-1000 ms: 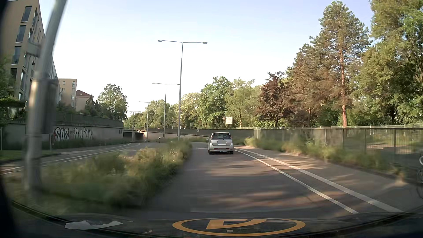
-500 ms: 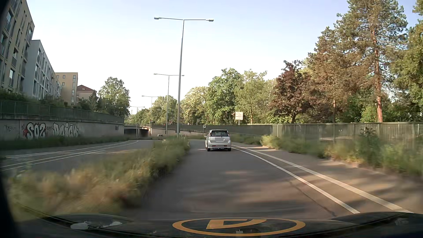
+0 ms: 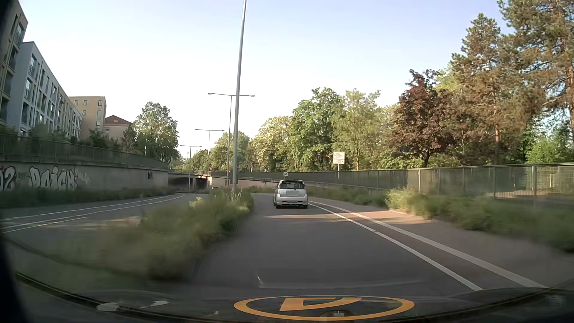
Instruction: Follow the waypoints while adhering to traffic rules and regulations
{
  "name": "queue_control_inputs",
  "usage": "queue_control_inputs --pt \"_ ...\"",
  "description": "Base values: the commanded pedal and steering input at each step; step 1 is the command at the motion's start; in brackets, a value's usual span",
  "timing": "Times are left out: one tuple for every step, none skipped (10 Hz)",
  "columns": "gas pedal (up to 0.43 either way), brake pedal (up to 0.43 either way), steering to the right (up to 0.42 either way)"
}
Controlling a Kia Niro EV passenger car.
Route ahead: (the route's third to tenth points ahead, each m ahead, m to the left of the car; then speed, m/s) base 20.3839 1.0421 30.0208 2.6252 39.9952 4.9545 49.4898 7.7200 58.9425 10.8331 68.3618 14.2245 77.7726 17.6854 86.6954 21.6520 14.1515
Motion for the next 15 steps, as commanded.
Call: queue_control_inputs --pt "0.189 0.0 -0.037" --pt "0.169 0.0 -0.036" --pt "0.169 0.0 -0.035" --pt "0.157 0.0 -0.034" --pt "0.157 0.0 -0.034" --pt "0.157 0.0 -0.033" --pt "0.157 0.0 -0.032" --pt "0.157 0.0 -0.03" --pt "0.157 0.0 -0.026" --pt "0.157 0.0 -0.023" --pt "0.157 0.0 -0.023" --pt "0.157 0.0 -0.023" --pt "0.157 0.0 -0.023" --pt "0.157 0.0 -0.024" --pt "0.157 0.0 -0.024"
